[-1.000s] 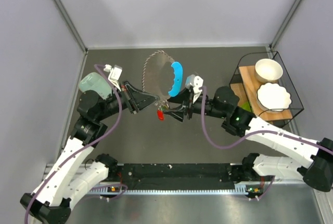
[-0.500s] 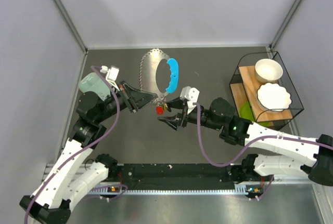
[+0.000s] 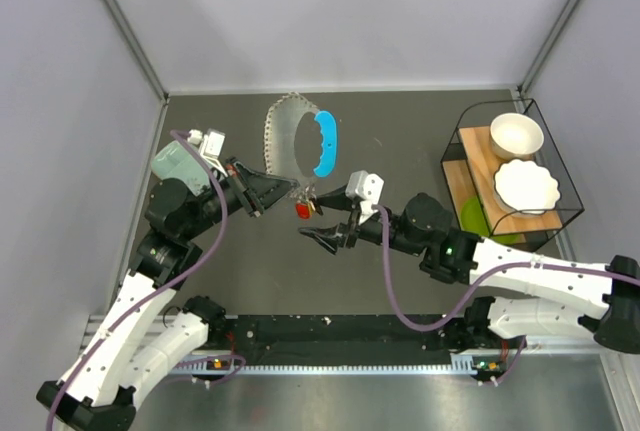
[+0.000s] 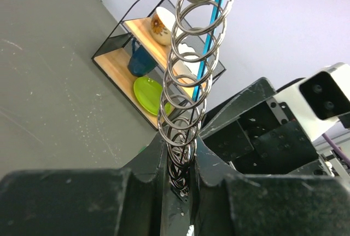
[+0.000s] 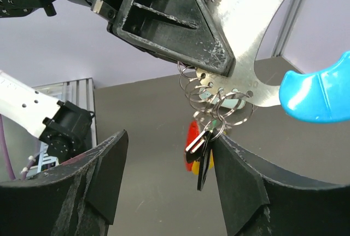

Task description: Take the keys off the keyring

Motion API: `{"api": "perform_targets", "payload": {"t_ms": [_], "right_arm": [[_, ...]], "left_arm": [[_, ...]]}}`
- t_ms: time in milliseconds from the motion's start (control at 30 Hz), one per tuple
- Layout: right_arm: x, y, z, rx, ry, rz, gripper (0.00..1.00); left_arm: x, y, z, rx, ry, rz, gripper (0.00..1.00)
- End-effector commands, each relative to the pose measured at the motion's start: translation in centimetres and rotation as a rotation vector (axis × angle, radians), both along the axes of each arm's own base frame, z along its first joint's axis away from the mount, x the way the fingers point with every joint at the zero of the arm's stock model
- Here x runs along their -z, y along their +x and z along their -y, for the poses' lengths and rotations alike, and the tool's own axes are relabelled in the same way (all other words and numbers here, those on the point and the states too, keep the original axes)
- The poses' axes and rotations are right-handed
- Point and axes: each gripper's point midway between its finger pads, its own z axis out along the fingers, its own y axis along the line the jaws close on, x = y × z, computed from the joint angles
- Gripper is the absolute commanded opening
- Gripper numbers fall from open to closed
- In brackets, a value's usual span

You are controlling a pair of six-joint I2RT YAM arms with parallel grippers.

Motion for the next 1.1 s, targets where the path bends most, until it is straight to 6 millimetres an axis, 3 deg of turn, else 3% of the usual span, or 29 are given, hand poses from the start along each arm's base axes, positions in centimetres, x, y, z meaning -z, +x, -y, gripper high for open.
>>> {"api": "perform_targets", "payload": {"t_ms": [0, 667, 1067], "right_arm": [[-2.3, -0.4, 0.7, 0.022, 0.076, 0.046, 0.64], [-0.3, -1.3, -2.3, -0.032, 0.07, 0.002, 0.61], [0.3, 0.8, -2.7, 0.078, 0.074, 0.01, 0.61]], "left_arm": [[-1.1, 0.1, -0.6, -0.04, -0.005, 0.07, 0.0], [-2.3, 0.2, -1.1, -0.081, -0.049, 0.069, 0.0], [-2.7, -0.2, -1.3, -0.076, -0.097, 0.04, 0.0]]}}
